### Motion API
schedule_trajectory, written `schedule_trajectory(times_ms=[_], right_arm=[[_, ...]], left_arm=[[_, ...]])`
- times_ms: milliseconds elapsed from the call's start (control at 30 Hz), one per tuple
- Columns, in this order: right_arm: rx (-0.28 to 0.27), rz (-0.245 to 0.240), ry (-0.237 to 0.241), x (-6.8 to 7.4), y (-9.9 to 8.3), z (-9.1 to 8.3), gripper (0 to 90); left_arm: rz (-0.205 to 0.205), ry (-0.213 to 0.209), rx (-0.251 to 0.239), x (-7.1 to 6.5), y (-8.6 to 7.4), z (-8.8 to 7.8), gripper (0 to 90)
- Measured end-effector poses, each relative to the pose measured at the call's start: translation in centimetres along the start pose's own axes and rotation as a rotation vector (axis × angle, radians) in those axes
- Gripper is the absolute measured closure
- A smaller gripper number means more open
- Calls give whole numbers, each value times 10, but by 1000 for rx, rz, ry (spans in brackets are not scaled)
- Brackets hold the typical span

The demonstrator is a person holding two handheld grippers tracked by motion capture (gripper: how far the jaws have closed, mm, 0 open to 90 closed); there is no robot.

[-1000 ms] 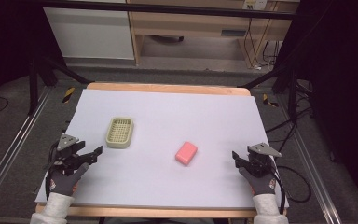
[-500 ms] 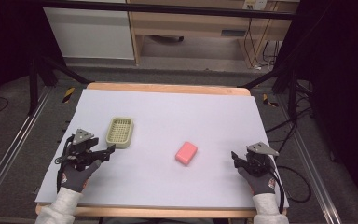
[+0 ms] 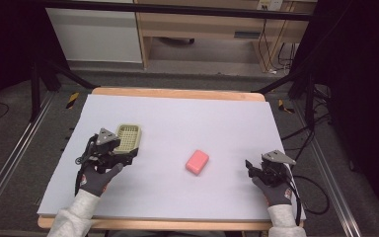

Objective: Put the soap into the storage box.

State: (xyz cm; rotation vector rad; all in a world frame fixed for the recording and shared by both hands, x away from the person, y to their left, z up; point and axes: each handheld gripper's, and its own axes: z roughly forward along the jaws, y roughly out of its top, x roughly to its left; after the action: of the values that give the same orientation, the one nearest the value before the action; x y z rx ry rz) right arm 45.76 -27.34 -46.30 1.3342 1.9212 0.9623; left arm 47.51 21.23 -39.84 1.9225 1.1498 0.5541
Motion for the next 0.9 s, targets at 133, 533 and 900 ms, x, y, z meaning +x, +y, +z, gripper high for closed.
schedule_trajectory(times_ms=[133,533,900], right_arm=[[-1,2,2,1,0,0,331],[-1,4,4,2,1,0,325],[11,5,11,2,2,2,325]], left_arm=[[18,-17,-2,-11,9,5,252],[90,-61,21,-42,31,19,232],[129,-88,63,-67,40,43,208]])
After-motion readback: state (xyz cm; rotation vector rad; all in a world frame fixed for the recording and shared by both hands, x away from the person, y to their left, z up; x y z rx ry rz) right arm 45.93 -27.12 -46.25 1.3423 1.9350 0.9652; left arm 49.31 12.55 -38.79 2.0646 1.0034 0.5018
